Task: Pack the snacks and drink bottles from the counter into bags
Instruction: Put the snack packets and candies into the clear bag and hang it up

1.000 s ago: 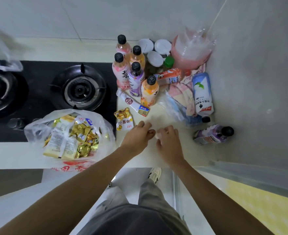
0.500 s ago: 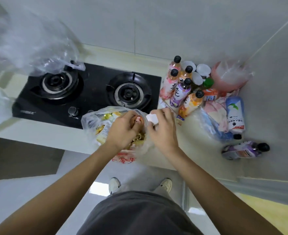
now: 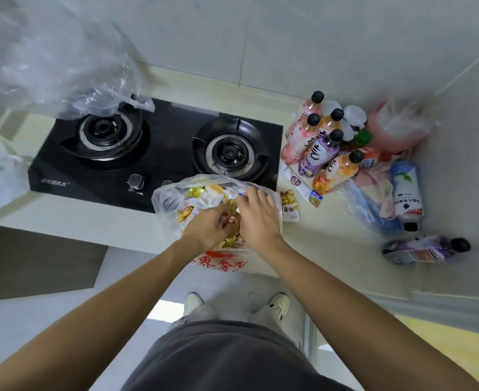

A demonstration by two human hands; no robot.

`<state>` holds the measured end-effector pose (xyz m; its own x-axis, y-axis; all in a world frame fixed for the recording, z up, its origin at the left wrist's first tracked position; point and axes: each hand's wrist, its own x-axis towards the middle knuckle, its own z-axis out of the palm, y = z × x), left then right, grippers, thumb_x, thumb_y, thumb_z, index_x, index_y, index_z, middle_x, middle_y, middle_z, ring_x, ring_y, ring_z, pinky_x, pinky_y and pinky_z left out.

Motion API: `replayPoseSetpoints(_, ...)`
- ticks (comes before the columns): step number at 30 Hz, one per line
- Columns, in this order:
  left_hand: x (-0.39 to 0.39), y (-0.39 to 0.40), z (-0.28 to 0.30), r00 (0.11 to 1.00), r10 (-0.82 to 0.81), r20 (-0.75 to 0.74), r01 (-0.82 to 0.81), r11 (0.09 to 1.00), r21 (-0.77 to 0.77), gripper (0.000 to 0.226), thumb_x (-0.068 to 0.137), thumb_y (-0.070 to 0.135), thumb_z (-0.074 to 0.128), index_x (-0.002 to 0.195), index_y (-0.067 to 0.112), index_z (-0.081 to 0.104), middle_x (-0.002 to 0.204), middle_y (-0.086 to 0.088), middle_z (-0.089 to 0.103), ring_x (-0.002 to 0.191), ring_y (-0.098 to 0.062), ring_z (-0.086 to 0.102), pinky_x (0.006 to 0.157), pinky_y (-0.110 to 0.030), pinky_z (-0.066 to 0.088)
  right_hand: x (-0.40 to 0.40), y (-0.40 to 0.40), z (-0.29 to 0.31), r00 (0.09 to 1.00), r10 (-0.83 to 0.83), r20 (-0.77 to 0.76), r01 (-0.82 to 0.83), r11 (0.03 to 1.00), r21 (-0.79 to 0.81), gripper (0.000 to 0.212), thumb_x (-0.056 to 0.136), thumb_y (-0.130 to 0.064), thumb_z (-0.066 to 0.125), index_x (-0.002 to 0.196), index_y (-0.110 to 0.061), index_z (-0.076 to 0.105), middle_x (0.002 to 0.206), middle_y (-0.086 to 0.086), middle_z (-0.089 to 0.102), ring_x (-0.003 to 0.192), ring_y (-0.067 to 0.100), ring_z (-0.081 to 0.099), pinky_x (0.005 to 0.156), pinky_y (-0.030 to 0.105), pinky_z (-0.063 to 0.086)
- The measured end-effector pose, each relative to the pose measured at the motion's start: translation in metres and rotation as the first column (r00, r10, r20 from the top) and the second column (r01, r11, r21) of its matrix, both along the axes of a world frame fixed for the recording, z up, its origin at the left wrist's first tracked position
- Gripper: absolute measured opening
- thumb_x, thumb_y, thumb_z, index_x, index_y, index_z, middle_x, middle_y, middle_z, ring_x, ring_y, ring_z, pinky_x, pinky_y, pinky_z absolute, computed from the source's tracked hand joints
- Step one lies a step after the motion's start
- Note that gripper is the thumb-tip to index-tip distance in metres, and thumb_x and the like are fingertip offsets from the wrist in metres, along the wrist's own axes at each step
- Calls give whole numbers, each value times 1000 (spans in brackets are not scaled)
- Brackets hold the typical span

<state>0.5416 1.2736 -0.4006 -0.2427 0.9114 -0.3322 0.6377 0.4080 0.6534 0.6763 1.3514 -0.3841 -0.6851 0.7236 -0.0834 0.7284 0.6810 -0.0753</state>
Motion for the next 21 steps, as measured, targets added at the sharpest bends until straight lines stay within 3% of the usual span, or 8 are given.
replayPoseSetpoints(4,4,3,-2,998,-5,-58,7,1000,29,35,90,44,66,115,22,59,104,2,57,89,-23,60,74,-40,54,0,2,3,1000,10,17,-10,1000,6,43,71,-8,75,112,-11,64,122,12,55,114,32,52,98,42,45)
replayPoseSetpoints(8,4,-1,2,982,-36,-183,44,998,35,38,88,45,64,119,25,55,105,5,51,86,-23,61,67,-39,54,8,-1,4,994,54,-90,-52,998,22,34,74,-7,67,108,-9,64,118,10,55,113,32,53,100,41,43)
replayPoseSetpoints(14,10,-10,0,953,-97,-288,95,995,-22,48,90,39,67,132,22,51,112,5,50,95,-26,62,61,-32,43,28,-2,3,968,109,-224,-102,994,45,30,76,-3,64,105,-9,64,116,8,54,112,31,52,107,40,40)
replayPoseSetpoints(21,28,-13,5,964,-9,-266,22,999,45,30,93,37,64,118,23,56,109,5,53,87,-25,61,60,-34,45,52,3,10,947,94,-308,-88,996,32,47,86,-11,61,133,-12,54,123,7,53,115,28,49,121,45,32)
